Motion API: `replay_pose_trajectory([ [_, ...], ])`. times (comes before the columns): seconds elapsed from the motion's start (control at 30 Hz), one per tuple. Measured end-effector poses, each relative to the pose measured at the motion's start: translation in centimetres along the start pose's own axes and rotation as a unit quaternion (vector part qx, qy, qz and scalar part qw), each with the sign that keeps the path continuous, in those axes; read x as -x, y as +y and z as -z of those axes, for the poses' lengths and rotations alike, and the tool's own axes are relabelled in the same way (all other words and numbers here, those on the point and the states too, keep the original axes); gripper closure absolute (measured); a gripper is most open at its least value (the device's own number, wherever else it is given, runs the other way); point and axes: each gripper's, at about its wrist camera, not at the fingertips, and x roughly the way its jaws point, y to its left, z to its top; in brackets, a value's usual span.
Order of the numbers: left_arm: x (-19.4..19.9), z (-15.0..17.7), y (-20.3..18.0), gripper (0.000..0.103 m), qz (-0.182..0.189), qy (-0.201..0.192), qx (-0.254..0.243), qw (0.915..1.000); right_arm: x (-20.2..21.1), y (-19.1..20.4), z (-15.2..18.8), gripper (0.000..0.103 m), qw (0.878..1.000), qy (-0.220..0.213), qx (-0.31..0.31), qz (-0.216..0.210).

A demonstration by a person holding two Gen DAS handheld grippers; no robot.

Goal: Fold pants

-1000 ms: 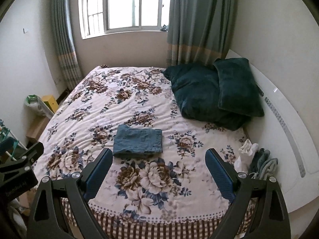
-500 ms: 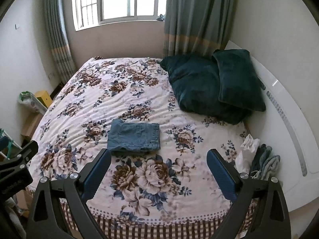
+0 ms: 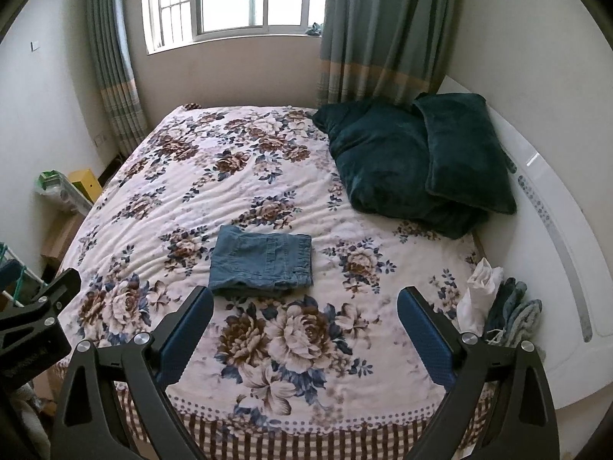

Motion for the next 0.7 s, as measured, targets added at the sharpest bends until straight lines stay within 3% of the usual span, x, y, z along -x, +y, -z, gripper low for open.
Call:
replay_pose_trajectory([
  [0.7, -0.9, -0.3, -0.6, 0.001, 0.004, -0.007, 0.002, 1.0, -0.3, 1.2, -0.6, 0.004, 1.0, -0.003, 0.003, -0.019],
])
